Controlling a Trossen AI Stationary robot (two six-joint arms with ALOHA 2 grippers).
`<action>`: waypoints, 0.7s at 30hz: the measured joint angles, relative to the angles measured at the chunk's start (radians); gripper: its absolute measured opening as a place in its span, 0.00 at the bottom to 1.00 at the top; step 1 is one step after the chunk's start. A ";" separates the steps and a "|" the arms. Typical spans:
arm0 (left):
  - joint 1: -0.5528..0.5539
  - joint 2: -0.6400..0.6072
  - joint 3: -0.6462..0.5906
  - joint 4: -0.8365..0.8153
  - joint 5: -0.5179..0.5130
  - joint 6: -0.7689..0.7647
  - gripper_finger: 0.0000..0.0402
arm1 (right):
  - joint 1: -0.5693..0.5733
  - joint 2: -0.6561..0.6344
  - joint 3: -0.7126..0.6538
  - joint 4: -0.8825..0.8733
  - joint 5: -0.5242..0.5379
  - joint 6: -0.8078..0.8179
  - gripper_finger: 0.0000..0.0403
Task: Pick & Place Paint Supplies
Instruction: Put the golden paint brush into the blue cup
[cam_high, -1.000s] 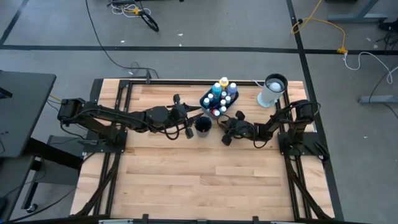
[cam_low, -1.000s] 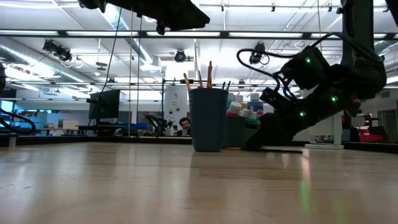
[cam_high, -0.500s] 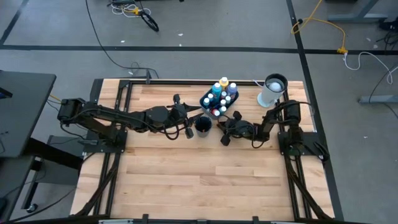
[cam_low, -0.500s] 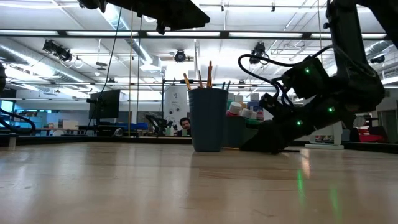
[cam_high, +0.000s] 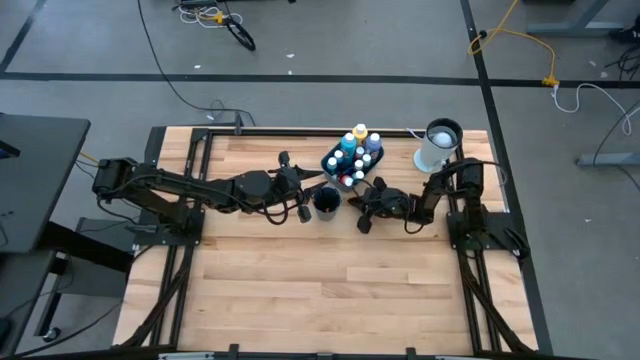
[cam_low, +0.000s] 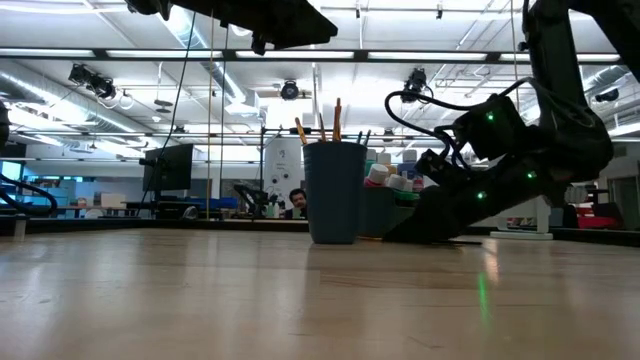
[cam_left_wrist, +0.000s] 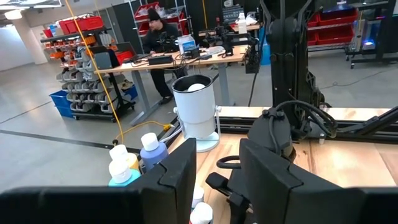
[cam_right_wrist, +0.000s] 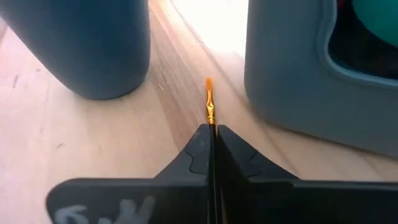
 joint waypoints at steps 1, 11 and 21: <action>0.000 0.000 0.000 0.001 0.000 0.000 0.33 | 0.000 -0.003 -0.002 -0.001 -0.006 0.010 0.03; 0.000 0.000 0.000 -0.002 0.034 -0.001 0.33 | 0.011 -0.138 -0.026 -0.136 -0.074 0.091 0.02; 0.000 0.000 0.000 -0.012 0.061 -0.029 0.33 | 0.083 -0.411 -0.026 -0.466 -0.039 0.093 0.02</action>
